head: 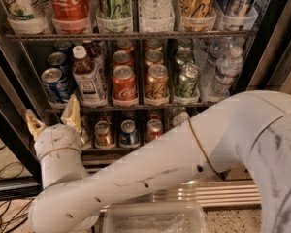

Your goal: Pick pepsi can from middle shelf of fridge

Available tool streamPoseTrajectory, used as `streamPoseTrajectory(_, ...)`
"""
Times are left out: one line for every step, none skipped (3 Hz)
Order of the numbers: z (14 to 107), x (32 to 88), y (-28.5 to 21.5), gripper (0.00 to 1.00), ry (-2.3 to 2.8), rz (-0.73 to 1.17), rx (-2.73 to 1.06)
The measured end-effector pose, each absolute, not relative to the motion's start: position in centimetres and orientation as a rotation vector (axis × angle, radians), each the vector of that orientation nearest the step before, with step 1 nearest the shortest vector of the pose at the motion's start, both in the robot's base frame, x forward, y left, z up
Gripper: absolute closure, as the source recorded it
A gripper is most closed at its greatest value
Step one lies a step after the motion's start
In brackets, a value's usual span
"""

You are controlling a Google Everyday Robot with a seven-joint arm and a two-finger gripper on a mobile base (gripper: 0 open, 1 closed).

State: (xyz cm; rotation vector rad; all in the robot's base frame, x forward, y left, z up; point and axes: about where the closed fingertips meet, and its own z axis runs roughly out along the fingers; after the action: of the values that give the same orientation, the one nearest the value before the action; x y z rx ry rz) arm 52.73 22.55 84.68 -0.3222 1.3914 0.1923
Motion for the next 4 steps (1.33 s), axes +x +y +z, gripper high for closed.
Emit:
streamPoseTrajectory(84.6,53.1,23.1,0.26,1.381,0.172,-0.314)
streamPoseTrajectory(84.7,54.0,23.3,0.32,1.365,0.132,-0.310)
streamPoseTrajectory(84.8,54.9,23.5,0.33,1.355,0.102,-0.312)
streamPoseTrajectory(84.8,55.6,23.5,0.33,1.352,0.076,-0.308)
